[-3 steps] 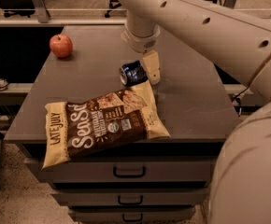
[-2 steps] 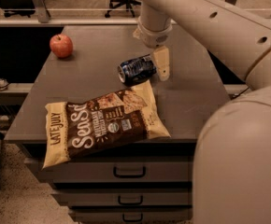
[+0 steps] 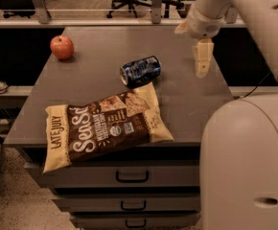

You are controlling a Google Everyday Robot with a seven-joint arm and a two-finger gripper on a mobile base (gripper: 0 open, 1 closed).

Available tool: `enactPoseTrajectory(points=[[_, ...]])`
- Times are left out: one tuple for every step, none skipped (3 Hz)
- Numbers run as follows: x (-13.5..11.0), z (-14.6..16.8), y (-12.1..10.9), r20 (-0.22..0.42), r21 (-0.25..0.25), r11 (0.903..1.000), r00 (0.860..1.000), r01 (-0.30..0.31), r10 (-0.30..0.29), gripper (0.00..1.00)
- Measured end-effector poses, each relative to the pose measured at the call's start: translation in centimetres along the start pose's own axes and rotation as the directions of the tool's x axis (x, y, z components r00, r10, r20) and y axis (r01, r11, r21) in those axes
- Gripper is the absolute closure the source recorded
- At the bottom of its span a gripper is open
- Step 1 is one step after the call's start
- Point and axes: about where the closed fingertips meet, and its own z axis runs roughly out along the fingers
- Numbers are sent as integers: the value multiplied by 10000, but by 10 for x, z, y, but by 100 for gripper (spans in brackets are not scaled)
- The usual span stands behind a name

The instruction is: Knock pepsi can over

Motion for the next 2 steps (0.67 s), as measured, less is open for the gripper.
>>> enactPoseTrajectory(points=[[21, -67, 9, 1592, 1212, 9859, 9827, -1151, 951, 0], [28, -120, 25, 3660, 1839, 9571, 9193, -2237, 1446, 0]])
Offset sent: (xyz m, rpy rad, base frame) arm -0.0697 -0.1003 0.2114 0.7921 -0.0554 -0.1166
